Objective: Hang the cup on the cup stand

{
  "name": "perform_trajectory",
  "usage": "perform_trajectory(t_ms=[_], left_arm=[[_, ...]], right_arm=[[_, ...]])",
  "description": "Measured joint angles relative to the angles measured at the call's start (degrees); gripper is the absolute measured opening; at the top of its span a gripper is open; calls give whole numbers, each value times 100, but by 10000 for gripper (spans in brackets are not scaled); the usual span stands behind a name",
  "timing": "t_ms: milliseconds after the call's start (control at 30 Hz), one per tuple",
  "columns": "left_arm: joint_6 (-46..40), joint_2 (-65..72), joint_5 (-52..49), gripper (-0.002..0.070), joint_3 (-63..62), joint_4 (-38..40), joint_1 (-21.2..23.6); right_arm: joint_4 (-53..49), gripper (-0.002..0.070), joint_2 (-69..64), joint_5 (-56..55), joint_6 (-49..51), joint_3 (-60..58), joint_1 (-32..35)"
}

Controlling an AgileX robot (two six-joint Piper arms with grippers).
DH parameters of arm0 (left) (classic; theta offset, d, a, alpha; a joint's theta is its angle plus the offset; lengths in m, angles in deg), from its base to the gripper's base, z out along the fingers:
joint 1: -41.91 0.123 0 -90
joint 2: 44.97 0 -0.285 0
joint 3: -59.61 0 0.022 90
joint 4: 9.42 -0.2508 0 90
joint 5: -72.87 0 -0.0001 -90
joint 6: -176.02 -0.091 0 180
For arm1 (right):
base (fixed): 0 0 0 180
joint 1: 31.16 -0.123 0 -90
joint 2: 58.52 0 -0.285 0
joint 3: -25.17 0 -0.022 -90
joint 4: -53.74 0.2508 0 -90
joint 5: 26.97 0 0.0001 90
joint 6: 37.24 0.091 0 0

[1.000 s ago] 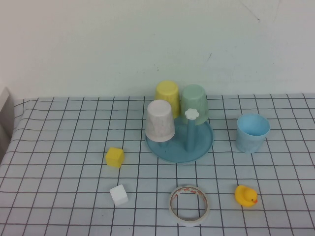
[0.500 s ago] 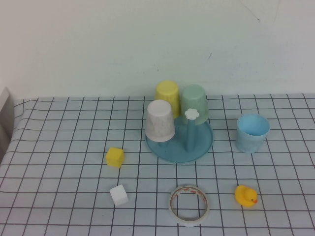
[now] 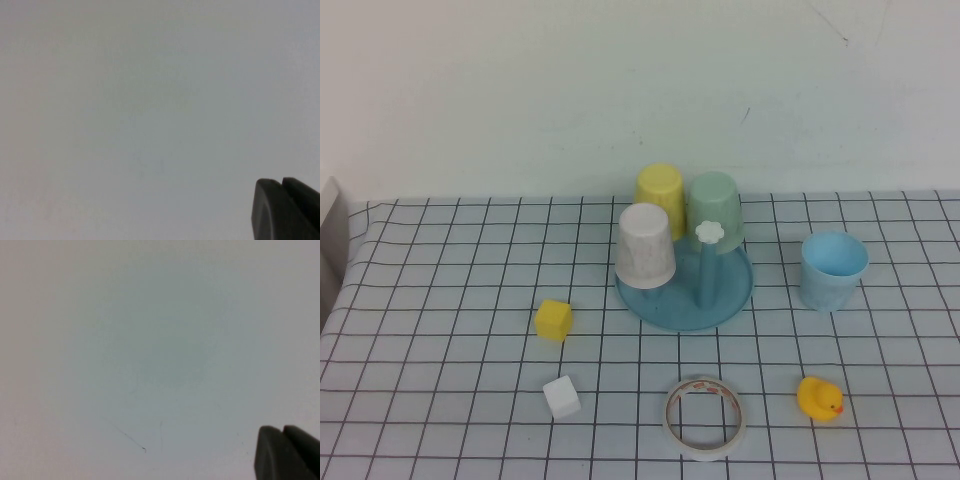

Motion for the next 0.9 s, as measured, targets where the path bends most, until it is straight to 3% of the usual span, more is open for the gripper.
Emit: perform_trajectory(t_ms=[100, 200, 467, 700, 900], left_arm=[[0, 0, -221, -1, -48, 0, 0], [-22, 0, -1240, -1, -557, 0, 0], [-332, 488, -4176, -1, -2318, 0, 0], [-369, 1318, -5234, -2, -2404, 73, 0], [-531, 1907, -5651, -2, -2404, 1270, 0]], right_arm=[[5, 11, 0, 69, -153, 0, 0], [5, 11, 0, 425, -658, 117, 0], [18, 11, -328, 3002, -1819, 1470, 0], [260, 11, -2190, 4715, -1979, 1837, 0], [1420, 11, -3685, 5126, -3088, 2034, 0]])
